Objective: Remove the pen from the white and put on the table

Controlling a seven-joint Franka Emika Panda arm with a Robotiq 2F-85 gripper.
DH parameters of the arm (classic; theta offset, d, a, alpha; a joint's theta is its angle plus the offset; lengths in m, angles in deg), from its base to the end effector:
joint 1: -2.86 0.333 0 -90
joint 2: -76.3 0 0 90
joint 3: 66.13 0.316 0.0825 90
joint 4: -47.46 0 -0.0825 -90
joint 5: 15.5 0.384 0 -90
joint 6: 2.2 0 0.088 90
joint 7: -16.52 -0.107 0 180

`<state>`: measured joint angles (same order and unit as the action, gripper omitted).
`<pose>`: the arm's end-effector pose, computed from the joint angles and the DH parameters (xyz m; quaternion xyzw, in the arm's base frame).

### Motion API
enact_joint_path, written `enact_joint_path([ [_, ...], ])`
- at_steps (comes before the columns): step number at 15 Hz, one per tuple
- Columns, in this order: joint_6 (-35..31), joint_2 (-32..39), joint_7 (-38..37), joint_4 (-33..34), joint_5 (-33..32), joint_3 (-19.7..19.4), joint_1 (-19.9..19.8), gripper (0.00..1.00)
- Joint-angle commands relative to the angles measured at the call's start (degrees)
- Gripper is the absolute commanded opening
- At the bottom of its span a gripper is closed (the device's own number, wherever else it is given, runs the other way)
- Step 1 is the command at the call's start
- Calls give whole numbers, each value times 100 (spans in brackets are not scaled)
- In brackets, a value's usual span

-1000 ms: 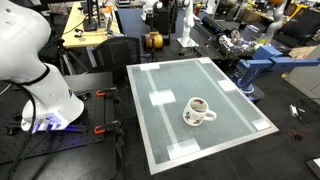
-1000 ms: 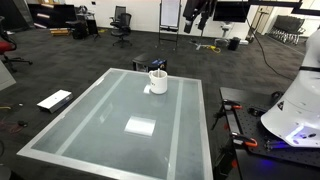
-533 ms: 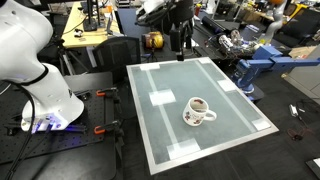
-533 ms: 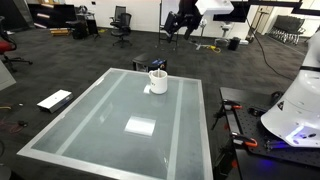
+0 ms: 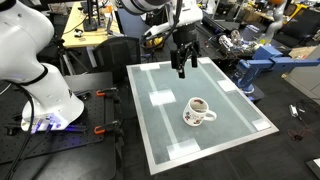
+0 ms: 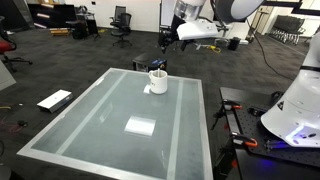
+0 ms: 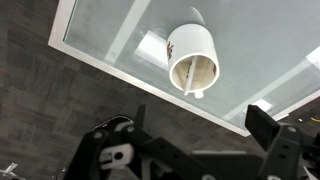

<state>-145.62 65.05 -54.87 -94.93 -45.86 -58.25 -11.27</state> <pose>0.4685 -0.0477 0.3810 0.8667 -0.4501 0.1864 0.1069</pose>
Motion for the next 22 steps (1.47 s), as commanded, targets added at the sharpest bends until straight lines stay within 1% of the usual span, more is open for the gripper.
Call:
enact_joint_path([
  [1, 7, 473, -759, 218, -413, -184, 93, 100],
  [4, 17, 787, -1009, 277, -509, -409, 233, 100],
  [5, 25, 531, -786, 108, -408, -478, 326, 100],
  [6, 22, 627, -797, 129, -410, -537, 357, 100],
  [11, 20, 759, -793, 218, -403, -594, 393, 100],
  [12, 12, 835, -767, 277, -301, -625, 409, 100],
  [13, 38, 912, -741, 336, -332, -672, 447, 100],
  [18, 3, 1420, -1195, 679, -417, -885, 601, 100],
  [19, 29, 1528, -1386, 771, -497, -925, 648, 100],
  [22, 99, 1808, -2358, 1036, -936, -1083, 843, 100],
])
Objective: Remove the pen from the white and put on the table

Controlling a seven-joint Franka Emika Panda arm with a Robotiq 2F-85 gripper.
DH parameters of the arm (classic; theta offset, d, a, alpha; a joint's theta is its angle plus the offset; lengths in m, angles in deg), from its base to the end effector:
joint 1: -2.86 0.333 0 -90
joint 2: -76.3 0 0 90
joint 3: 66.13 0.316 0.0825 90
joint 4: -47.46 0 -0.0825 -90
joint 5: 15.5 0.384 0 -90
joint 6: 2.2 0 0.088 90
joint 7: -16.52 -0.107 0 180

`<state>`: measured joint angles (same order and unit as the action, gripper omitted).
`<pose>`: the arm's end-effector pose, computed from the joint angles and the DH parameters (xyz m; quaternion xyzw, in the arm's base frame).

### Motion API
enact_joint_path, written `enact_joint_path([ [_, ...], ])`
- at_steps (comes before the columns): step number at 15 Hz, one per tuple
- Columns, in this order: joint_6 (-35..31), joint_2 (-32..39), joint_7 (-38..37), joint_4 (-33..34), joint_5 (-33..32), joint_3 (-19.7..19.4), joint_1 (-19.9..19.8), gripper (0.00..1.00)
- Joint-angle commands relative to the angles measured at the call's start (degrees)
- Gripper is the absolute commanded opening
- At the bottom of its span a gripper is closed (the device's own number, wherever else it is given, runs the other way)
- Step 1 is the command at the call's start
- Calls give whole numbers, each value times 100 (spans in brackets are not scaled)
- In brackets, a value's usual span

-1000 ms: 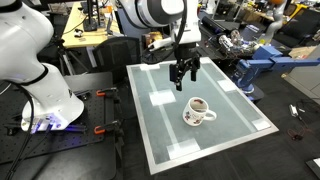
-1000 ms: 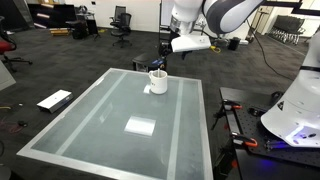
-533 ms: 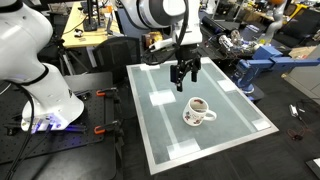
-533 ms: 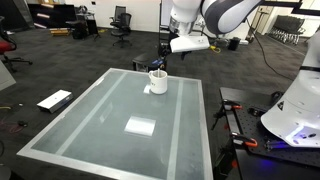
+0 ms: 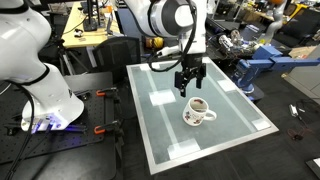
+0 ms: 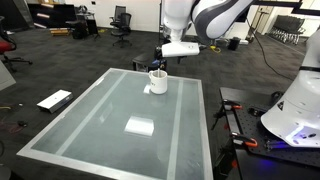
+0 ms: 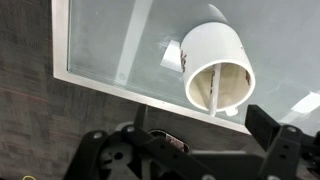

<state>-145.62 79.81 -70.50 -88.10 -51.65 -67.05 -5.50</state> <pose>0.5044 -0.0783 0.3064 0.8140 -0.5461 0.1502 0.1290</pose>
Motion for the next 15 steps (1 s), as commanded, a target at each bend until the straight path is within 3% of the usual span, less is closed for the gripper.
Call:
enact_joint_path([
  [1, 114, 433, -1076, 439, -496, -255, 339, 100],
  [5, 250, 763, -1837, 721, -811, -402, 593, 100],
  [7, 269, 884, -1984, 809, -815, -457, 683, 72],
  [9, 270, 998, -2093, 888, -809, -512, 748, 57],
  [13, 273, 1174, -2090, 1052, -738, -643, 789, 48],
  [15, 257, 1250, -2038, 1116, -678, -689, 778, 53],
])
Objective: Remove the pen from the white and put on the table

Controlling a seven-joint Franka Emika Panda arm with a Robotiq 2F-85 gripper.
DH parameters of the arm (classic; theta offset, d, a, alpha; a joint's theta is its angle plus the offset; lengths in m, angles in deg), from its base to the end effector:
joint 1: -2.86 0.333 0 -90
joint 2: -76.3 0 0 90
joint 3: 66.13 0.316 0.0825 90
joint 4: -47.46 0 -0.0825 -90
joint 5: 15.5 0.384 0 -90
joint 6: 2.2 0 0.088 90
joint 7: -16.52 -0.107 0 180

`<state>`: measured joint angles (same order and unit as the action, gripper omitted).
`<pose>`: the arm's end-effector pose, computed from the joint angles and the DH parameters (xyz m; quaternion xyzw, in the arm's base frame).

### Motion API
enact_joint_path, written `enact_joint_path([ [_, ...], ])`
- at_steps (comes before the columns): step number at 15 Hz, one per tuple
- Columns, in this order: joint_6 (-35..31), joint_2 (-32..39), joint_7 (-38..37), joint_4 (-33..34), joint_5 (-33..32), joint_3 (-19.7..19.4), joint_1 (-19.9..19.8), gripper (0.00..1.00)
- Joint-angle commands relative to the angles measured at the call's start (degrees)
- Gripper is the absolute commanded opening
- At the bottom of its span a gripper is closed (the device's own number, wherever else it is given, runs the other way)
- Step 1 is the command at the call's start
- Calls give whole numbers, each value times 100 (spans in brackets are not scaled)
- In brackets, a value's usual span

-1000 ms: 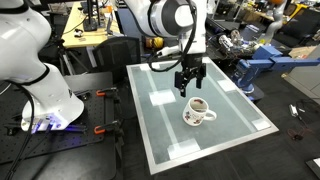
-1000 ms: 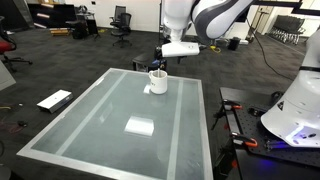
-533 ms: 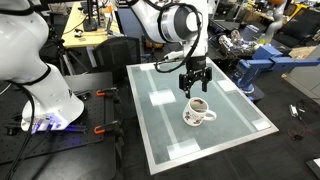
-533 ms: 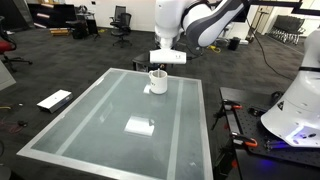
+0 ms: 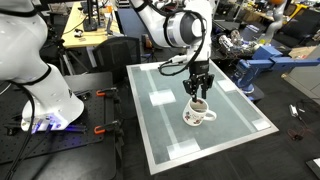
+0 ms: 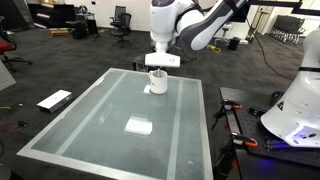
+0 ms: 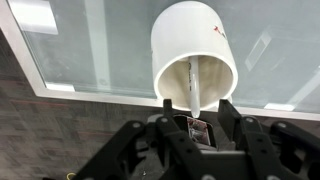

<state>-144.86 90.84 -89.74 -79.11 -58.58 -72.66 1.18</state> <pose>0.5492 -0.0756 0.2664 0.7456 -0.6216 0.1876 0.1502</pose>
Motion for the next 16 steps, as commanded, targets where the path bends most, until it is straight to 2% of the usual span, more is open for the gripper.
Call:
enact_joint_path([
  [1, 189, 179, -102, 243, 20, -150, 113, 53],
  [5, 187, 346, -89, 358, 33, -196, 143, 57],
  [10, 185, 502, -75, 459, 57, -210, 182, 54],
  [16, 185, 680, -19, 562, 136, -217, 222, 58],
])
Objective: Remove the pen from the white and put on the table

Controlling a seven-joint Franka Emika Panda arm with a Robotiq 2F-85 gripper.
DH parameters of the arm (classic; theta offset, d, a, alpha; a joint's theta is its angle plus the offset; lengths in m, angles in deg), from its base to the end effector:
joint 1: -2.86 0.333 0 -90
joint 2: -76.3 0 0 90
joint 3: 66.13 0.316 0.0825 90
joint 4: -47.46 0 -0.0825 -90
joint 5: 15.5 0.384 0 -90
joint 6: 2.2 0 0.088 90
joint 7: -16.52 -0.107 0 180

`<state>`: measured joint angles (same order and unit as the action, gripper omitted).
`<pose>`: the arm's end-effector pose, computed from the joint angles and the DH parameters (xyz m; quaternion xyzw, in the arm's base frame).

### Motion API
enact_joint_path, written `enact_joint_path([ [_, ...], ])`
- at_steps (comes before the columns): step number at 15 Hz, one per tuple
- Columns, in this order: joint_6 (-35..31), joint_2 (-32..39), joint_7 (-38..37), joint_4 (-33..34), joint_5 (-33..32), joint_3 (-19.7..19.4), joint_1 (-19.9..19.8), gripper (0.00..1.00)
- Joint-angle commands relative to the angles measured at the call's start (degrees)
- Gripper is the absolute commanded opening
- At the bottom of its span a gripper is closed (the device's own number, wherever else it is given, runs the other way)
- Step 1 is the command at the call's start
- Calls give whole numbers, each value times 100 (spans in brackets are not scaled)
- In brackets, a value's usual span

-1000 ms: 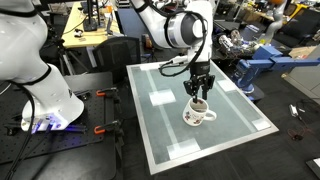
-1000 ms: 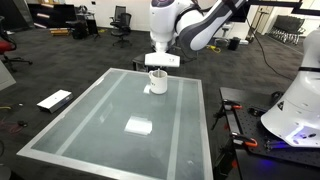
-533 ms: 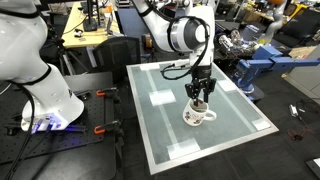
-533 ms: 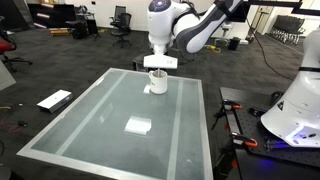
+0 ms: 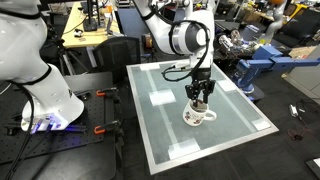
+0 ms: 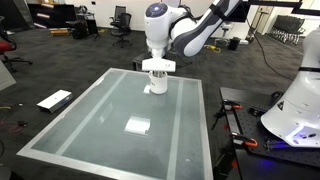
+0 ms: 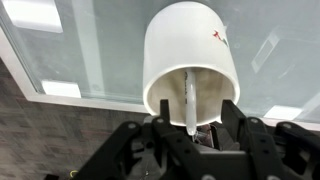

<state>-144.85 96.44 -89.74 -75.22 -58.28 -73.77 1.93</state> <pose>0.5651 -0.0814 0.2387 0.7453 -0.6210 0.1789 0.1639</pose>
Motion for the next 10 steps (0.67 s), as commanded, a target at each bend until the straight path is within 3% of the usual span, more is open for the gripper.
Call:
enact_joint_path([
  [1, 186, 158, -10, 192, 126, -108, 149, 58],
  [10, 225, 397, 1, 310, 263, -201, 167, 61],
])
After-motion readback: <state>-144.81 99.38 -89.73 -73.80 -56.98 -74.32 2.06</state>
